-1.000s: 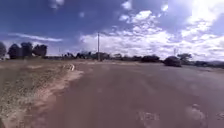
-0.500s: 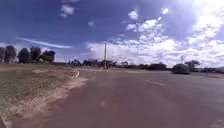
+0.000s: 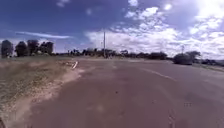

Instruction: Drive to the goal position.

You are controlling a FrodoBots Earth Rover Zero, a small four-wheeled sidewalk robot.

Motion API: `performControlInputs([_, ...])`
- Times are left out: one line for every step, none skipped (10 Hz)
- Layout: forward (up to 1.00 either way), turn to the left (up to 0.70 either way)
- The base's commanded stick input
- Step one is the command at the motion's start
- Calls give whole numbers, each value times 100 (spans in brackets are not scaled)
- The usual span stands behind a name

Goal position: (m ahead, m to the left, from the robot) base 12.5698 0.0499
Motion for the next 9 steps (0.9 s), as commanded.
performControlInputs([100,0])
performControlInputs([100,0])
performControlInputs([100,0])
performControlInputs([100,0])
performControlInputs([100,0])
performControlInputs([100,0])
performControlInputs([99,9])
performControlInputs([97,20])
performControlInputs([96,31])
